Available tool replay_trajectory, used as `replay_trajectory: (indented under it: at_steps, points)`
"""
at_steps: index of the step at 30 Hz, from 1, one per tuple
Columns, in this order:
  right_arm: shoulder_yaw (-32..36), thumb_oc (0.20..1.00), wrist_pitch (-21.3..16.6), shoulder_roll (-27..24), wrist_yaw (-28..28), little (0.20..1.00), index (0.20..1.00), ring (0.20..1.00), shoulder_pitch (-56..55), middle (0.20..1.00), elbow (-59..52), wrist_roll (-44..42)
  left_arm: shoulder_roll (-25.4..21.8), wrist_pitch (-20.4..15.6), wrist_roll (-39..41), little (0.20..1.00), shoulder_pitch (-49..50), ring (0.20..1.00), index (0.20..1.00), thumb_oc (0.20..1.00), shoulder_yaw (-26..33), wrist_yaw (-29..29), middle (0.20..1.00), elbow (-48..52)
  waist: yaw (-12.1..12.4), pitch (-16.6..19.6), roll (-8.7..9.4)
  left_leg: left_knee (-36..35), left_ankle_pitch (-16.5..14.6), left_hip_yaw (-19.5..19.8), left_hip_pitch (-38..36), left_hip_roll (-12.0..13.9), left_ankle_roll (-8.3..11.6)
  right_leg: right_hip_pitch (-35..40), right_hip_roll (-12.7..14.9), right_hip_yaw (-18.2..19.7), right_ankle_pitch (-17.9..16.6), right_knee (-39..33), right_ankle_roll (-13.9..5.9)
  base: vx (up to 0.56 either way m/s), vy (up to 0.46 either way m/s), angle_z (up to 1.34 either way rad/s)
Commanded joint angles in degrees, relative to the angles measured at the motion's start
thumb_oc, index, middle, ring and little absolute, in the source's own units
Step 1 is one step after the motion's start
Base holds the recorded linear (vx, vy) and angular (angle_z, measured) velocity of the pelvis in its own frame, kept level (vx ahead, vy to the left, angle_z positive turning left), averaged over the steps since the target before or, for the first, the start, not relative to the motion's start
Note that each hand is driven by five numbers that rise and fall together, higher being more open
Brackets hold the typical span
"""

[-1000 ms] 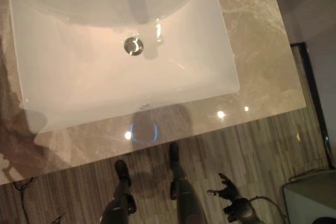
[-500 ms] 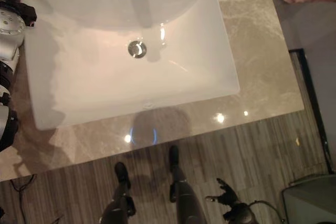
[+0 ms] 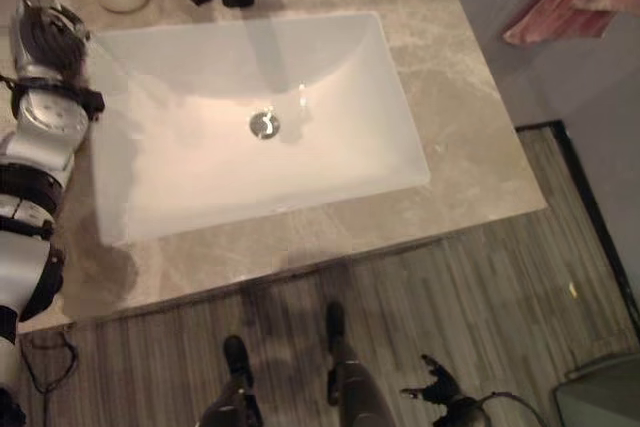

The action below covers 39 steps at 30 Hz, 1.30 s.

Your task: Put brush and paste in cup on sink, flatten towel.

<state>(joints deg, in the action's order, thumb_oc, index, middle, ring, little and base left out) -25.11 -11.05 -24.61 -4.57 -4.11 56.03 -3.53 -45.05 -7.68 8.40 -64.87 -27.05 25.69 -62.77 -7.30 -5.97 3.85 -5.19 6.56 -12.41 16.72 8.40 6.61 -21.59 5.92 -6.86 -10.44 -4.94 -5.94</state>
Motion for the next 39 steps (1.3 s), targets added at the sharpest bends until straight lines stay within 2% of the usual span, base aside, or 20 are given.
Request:
replay_trajectory:
  at_steps: [1,2,6,9,10,12,14,19,23,24,25,27,28,29,31,34,37,38,39]
  points:
    - [1.88,1.000,0.75,-0.58,-0.83,1.000,1.000,1.000,-1.15,1.000,1.95,1.60,-4.56,-2.28,-0.71,0.200,2.45,0.200,0.200,0.200,6.00,1.19,0.200,0.98,1.50,0.44,-0.49,0.19,0.82,5.58,0.11,0.74,0.55,5.92,5.16,-0.48,-0.58,-0.06,-6.47,0.03,0.001,0.11]
    - [2.10,1.000,0.99,-0.36,-0.82,1.000,1.000,1.000,-1.01,1.000,2.76,1.76,-5.11,-2.78,-0.31,0.200,5.39,0.200,0.200,0.200,7.66,1.45,0.200,3.16,1.79,0.93,-0.79,0.19,0.88,5.75,-0.72,0.65,0.60,7.02,5.21,-1.02,-0.37,-0.06,-6.34,0.01,-0.002,0.12]
    - [4.25,1.000,2.09,1.14,-0.62,1.000,1.000,1.000,-0.83,1.000,4.90,3.28,-7.04,-6.67,1.76,0.200,22.37,0.200,0.200,0.200,17.11,1.78,0.200,22.83,4.18,3.46,-1.73,0.19,0.52,7.00,-4.13,0.37,0.61,11.92,5.08,-3.26,1.18,-0.06,-5.73,0.01,-0.029,0.24]
    - [5.89,1.000,2.69,2.24,-0.76,1.000,1.000,1.000,-0.68,1.000,6.70,4.73,-5.28,-9.12,1.99,0.200,38.61,0.200,0.200,0.200,26.82,0.11,0.200,37.77,5.88,4.63,-2.18,0.19,0.40,7.56,-5.98,0.48,0.67,14.50,4.81,-4.27,2.23,-0.06,-5.33,-0.01,-0.033,0.26]
    - [5.60,1.000,2.67,2.05,-0.78,1.000,1.000,1.000,-0.71,1.000,6.71,4.76,-5.16,-8.91,1.89,0.200,39.57,0.200,0.200,0.200,27.59,0.04,0.200,38.41,5.61,4.65,-2.34,0.19,0.36,7.56,-6.13,0.50,0.69,14.65,4.80,-4.28,2.26,-0.06,-5.32,-0.01,-0.033,0.11]
    - [6.99,1.000,3.03,2.79,-0.70,1.000,1.000,1.000,-0.91,1.000,7.47,6.02,-0.17,-9.98,1.44,0.200,53.50,0.200,0.200,0.200,34.93,-2.99,0.200,48.97,7.03,5.84,-2.84,0.19,0.29,7.90,-7.75,0.78,0.77,16.92,4.36,-4.96,3.46,-0.06,-4.80,0.00,-0.055,0.07]
    - [7.62,1.000,2.92,3.28,-0.53,1.000,1.000,1.000,-0.78,1.000,7.17,6.26,3.45,-10.11,-0.17,0.200,61.52,0.200,0.200,0.200,38.03,-4.85,0.200,54.84,8.13,6.44,-3.10,0.19,0.44,8.22,-8.91,1.13,1.00,18.69,3.83,-5.53,4.44,-0.06,-4.32,-0.01,-0.083,0.14]
    - [8.44,1.000,2.78,4.31,-0.32,1.000,1.000,1.000,0.04,1.000,9.18,6.91,12.26,-10.14,-1.58,0.200,75.68,0.200,0.200,0.200,42.82,-7.28,0.200,57.38,9.83,7.36,-3.76,0.19,0.78,8.52,-11.36,2.13,1.08,21.97,2.68,-6.00,6.14,-0.06,-3.02,-0.02,-0.071,0.17]
    - [8.24,1.000,2.62,4.59,-0.48,1.000,1.000,1.000,0.79,1.000,9.80,7.19,21.62,-9.65,4.94,0.200,81.78,0.200,0.200,0.200,44.87,-7.87,0.200,50.86,10.41,7.27,-4.24,0.19,1.92,8.40,-12.85,3.37,1.39,23.65,0.98,-5.95,7.64,0.18,-1.63,-0.04,-0.098,0.00]
    - [8.54,1.000,2.59,4.48,-0.74,1.000,1.000,1.000,0.67,1.000,10.14,7.83,24.54,-9.14,6.01,0.445,83.54,0.445,0.445,0.445,44.71,-7.95,0.445,46.91,10.35,7.11,-4.47,0.19,2.45,8.46,-13.49,3.99,1.50,24.24,0.23,-5.97,8.50,0.79,-1.03,-0.05,-0.128,0.04]
    - [8.31,1.000,2.73,4.36,-0.94,1.000,1.000,1.000,0.78,1.000,10.17,8.42,25.90,-7.96,7.60,0.595,83.45,0.595,0.595,0.595,44.26,-7.79,0.595,41.77,10.19,6.98,-4.67,0.19,2.94,8.44,-13.82,4.42,1.58,24.32,-0.23,-5.89,9.11,1.57,-0.65,-0.03,-0.092,0.02]
    - [8.34,1.000,2.73,4.32,-0.94,1.000,1.000,1.000,0.81,1.000,10.17,8.43,25.85,-8.15,7.69,0.906,83.26,0.906,0.906,0.906,44.19,-7.82,0.906,41.47,10.19,6.85,-4.75,0.19,2.92,8.47,-13.90,4.48,1.62,24.35,-0.28,-5.91,9.21,1.72,-0.62,-0.02,-0.046,0.00]
    - [8.29,1.000,2.90,3.83,-1.32,1.000,1.000,1.000,0.67,1.000,10.20,9.16,27.32,-6.37,10.28,1.000,83.47,1.000,1.000,1.000,42.02,-9.30,1.000,35.85,9.83,6.50,-5.02,0.19,3.62,8.45,-14.32,5.14,1.55,24.16,-0.98,-5.75,10.20,3.45,0.00,-0.03,-0.053,0.04]
    - [8.32,1.000,2.91,3.79,-1.31,1.000,1.000,1.000,0.66,1.000,10.17,9.16,27.29,-6.48,10.37,1.000,83.37,1.000,1.000,1.000,41.97,-9.35,1.000,35.66,9.86,6.45,-5.08,0.19,3.62,8.46,-14.36,5.19,1.58,24.13,-1.01,-5.75,10.29,3.60,0.03,-0.05,-0.088,0.03]
    - [8.12,1.000,3.49,2.56,-1.41,1.000,1.000,1.000,0.79,1.000,10.90,10.45,28.97,-3.29,14.38,1.000,81.81,1.000,1.000,1.000,36.37,-14.18,1.000,25.43,8.74,5.62,-5.74,0.19,5.06,8.26,-14.53,6.06,1.68,23.57,-2.22,-5.36,11.18,5.03,0.96,-0.06,-0.087,0.01]
    - [8.37,1.000,3.97,1.42,-1.45,1.000,1.000,1.000,0.64,1.000,11.76,11.46,30.36,-0.88,14.32,1.000,78.97,1.000,1.000,1.000,31.36,-17.53,1.000,13.64,7.60,5.39,-6.09,0.49,6.38,8.02,-14.36,6.22,1.94,23.82,-2.80,-5.38,10.95,4.38,1.29,-0.03,-0.039,-0.02]
    - [8.61,1.000,4.28,0.39,-1.76,1.000,1.000,1.000,0.93,1.000,13.06,11.93,31.50,0.22,12.60,1.000,77.03,1.000,1.000,1.000,26.90,-19.75,1.000,8.97,6.95,5.39,-5.75,2.05,4.84,9.02,-14.10,4.72,1.03,23.97,-2.24,-4.77,10.50,3.74,1.16,-0.01,0.003,-0.01]
    - [8.79,1.000,4.24,0.29,-2.00,1.000,1.000,1.000,1.21,1.000,13.85,11.67,31.71,0.36,11.95,1.000,76.10,1.000,1.000,1.000,25.32,-20.31,1.000,7.47,6.92,5.09,-5.43,4.34,4.01,10.72,-13.13,3.62,0.81,23.78,-1.90,-4.59,10.18,3.70,1.17,-0.09,0.000,-0.04]
    - [8.87,1.000,4.25,0.13,-2.10,1.000,1.000,1.000,1.74,1.000,14.26,11.14,31.46,0.33,10.88,1.000,75.16,1.000,1.000,1.000,23.51,-20.85,1.000,7.56,6.94,4.47,-4.86,7.37,1.93,13.03,-11.66,1.33,0.13,23.48,-1.27,-4.28,9.74,3.73,1.16,-0.11,-0.008,-0.08]
